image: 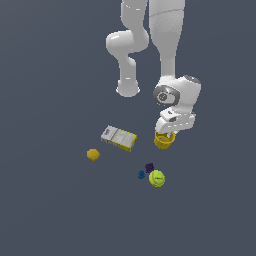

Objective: Pick up a designated object from a clutter of objects.

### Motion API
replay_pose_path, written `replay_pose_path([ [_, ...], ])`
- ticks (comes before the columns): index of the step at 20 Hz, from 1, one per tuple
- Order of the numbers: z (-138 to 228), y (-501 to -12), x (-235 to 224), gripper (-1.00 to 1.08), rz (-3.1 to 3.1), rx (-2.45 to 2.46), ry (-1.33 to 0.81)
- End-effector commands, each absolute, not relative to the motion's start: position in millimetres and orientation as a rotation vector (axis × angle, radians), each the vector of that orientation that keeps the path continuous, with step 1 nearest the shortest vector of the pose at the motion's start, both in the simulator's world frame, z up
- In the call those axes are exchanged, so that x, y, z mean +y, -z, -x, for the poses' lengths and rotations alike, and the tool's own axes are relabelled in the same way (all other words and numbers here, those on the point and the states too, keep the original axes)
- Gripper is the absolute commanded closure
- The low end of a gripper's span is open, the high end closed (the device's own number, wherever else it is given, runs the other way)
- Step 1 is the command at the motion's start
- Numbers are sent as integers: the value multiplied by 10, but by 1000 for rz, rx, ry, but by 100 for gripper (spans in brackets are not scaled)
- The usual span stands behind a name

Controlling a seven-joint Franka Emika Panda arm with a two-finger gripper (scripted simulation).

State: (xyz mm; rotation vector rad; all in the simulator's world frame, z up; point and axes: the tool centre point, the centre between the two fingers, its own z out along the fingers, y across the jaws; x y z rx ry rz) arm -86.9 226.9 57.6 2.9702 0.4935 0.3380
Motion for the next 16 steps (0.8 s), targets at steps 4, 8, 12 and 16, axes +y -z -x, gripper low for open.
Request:
replay_pose_path([
  [4, 848, -609, 2263, 108, -2970, 493, -338],
  [8, 802, -689, 2251, 108, -2971, 494, -338],
  [12, 725, -816, 2230, 108, -2971, 495, -337],
  [16, 616, -997, 2202, 108, -2972, 496, -336],
])
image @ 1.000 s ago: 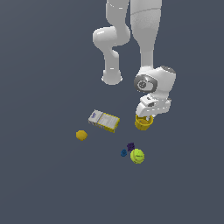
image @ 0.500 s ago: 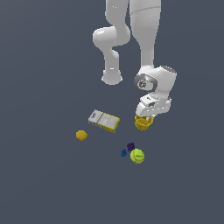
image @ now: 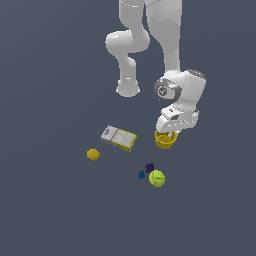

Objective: Pick up a designated object from a clutter of objects.

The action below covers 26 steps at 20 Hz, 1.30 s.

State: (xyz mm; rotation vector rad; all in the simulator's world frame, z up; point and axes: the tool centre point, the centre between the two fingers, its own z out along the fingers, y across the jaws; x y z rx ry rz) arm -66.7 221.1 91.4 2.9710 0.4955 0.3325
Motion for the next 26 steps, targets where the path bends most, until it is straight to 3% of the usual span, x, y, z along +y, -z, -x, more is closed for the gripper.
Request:
replay_pose_path([
  [1, 582, -1054, 2193, 108, -2972, 496, -336],
  [26, -686, -3109, 1887, 108, -2978, 500, -334],
])
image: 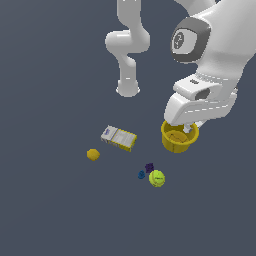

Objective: Pick up a designated object from a clutter of objects.

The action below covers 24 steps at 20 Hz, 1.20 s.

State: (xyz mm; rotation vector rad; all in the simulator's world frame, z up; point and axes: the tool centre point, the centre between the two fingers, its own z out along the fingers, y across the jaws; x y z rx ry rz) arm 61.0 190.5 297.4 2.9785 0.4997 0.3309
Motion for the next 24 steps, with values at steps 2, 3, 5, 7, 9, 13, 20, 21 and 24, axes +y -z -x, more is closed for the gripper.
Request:
replay_pose_path([
  [2, -780, -3252, 1864, 108, -2977, 499, -335],
  [3, -825, -3318, 1854, 108, -2977, 499, -335],
  [5, -912, -3448, 1834, 108, -2976, 498, -336],
  [7, -989, -3562, 1816, 108, -2975, 497, -336],
  [9, -1056, -3660, 1801, 108, -2975, 496, -337],
  [13, -1162, -3810, 1779, 108, -2973, 494, -337],
  [20, -1270, -3958, 1760, 108, -2972, 493, -338],
  [21, -1278, -3968, 1759, 108, -2972, 493, -338],
  [24, -1291, -3984, 1758, 108, -2971, 492, -339],
])
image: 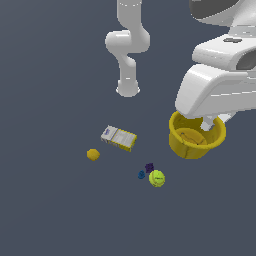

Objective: Pick up a designated object from a clutter of objects.

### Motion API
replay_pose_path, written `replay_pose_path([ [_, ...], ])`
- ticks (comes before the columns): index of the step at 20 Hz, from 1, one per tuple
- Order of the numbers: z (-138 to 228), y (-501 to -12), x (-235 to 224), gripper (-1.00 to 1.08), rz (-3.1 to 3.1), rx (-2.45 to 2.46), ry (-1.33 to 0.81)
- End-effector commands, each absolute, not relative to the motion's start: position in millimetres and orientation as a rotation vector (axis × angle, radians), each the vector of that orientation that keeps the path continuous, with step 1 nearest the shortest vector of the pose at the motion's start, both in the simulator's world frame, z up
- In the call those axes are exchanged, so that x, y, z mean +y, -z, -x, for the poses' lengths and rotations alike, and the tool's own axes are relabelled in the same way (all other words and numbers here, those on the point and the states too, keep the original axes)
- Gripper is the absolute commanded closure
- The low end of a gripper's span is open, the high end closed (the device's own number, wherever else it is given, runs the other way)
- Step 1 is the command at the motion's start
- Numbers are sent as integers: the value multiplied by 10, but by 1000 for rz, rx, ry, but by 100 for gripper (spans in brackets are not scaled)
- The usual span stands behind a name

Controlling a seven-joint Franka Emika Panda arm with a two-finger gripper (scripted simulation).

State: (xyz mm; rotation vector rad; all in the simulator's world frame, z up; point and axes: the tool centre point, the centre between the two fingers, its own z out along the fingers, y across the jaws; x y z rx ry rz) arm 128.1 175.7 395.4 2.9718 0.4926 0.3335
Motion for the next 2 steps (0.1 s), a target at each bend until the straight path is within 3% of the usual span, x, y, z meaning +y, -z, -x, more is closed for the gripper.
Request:
replay_pose_path([
  [1, -1292, -3984, 1758, 108, -2971, 492, -339],
  [2, -1293, -3984, 1758, 108, -2971, 492, -339],
])
